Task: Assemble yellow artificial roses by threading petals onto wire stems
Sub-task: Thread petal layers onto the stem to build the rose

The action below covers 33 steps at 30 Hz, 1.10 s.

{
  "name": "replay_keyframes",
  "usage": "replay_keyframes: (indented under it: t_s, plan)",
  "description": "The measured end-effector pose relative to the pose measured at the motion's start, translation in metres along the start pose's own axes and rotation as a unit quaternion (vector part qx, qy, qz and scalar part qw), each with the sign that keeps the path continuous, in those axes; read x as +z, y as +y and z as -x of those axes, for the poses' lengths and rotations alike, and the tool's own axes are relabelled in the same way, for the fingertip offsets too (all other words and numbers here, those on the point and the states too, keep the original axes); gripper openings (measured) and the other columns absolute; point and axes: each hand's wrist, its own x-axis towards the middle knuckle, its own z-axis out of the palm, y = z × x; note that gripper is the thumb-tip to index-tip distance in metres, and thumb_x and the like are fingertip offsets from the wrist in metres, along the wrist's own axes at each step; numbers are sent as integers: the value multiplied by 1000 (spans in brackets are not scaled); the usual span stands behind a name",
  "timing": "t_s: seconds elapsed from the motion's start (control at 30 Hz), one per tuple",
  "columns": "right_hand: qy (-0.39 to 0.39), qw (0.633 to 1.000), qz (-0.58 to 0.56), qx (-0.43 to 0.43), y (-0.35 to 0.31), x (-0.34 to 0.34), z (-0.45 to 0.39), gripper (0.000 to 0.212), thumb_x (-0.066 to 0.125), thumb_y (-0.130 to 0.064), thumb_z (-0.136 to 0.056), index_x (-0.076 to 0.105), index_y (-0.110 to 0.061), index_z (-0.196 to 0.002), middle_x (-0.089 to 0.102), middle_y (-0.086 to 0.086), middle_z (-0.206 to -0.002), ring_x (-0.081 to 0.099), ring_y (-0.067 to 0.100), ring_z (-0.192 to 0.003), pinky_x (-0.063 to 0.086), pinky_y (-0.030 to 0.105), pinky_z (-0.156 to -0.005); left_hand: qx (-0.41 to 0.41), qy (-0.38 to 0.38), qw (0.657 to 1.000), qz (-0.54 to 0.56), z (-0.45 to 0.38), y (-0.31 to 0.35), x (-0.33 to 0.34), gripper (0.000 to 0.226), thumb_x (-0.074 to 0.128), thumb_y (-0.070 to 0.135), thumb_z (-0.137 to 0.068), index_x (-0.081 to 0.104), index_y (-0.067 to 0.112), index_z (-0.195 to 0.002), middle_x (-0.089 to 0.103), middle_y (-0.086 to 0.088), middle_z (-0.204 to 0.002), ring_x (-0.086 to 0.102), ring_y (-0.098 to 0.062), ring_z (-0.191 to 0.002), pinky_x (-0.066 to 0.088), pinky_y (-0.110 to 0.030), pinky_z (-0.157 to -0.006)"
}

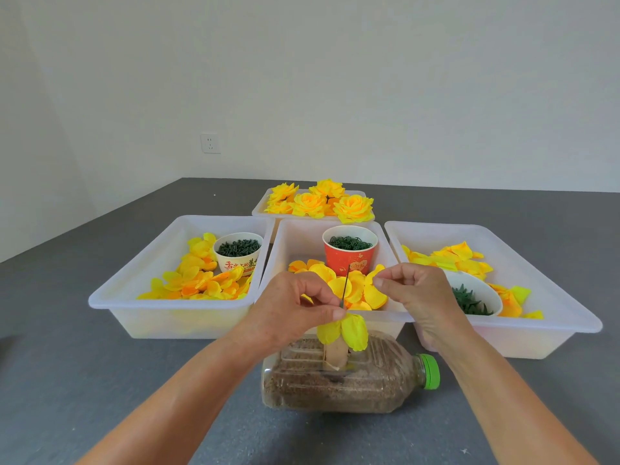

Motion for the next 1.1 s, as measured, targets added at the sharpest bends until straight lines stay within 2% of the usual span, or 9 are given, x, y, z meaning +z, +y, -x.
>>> replay_keyframes:
  t_s: [0.17,0.33,0.5,0.67,0.8,0.9,0.97,1.03,1.1]
  plan:
    - [-17,999,38,-16,0,7,-10,15,72,-2,-77,69,-14,-69,65,-4,-63,56,-5,-54,44,9,-54,-13,-11,1000,18,-2,-1,-1,20,76,1,-71,69,19,-63,63,4,-73,62,-15,-76,51,-37,-78]
    - [-20,987,156,-40,0,13,-50,4,69,-7,-81,72,-8,-79,68,6,-77,60,16,-73,49,32,-75,-19,-20,999,43,-2,-1,-3,20,76,0,-70,71,18,-63,64,6,-71,64,-18,-77,52,-38,-79]
    - [-35,938,334,-90,3,29,-103,19,57,-13,-89,73,-5,-97,69,11,-105,61,25,-97,46,33,-86,-20,-36,999,28,-3,1,-6,22,77,3,-72,71,23,-63,65,4,-76,62,-15,-77,51,-34,-78]
    - [-82,871,472,-104,11,49,-138,28,46,-16,-95,69,-6,-106,65,12,-111,57,21,-92,40,25,-72,-19,-77,997,8,-9,4,-11,15,76,0,-73,71,14,-69,64,7,-76,61,-13,-76,51,-32,-78]
    - [-113,830,537,-101,18,57,-149,31,43,-12,-96,65,-8,-117,61,10,-120,58,23,-104,45,27,-86,-17,-140,989,34,-19,7,-32,15,68,-1,-77,73,12,-82,67,3,-86,61,-12,-83,50,-27,-80]
    - [-115,816,562,-75,21,61,-159,29,46,-11,-93,66,-8,-114,63,10,-117,59,22,-102,44,25,-82,-36,-52,997,48,-45,0,-44,25,63,-5,-81,74,17,-81,70,4,-79,62,-8,-78,51,-23,-77]
    - [-106,819,562,-50,24,63,-167,26,51,-14,-91,67,-8,-110,65,10,-110,58,20,-92,40,24,-73,-46,11,999,23,-66,-10,-42,28,60,-9,-81,73,16,-76,69,4,-72,62,-6,-71,50,-19,-70]
    - [-99,824,557,-26,28,64,-172,24,56,-16,-89,67,-7,-109,66,10,-106,54,18,-84,38,24,-69,-61,36,997,-38,-87,-25,-36,27,59,-9,-80,72,13,-76,67,4,-70,59,-6,-66,49,-18,-66]
    - [-101,824,557,-11,34,66,-176,26,57,-15,-88,66,-8,-111,66,11,-108,59,21,-93,42,25,-72,-76,40,992,-88,-102,-43,-30,23,58,-8,-81,72,11,-81,65,5,-71,57,-3,-62,48,-14,-61]
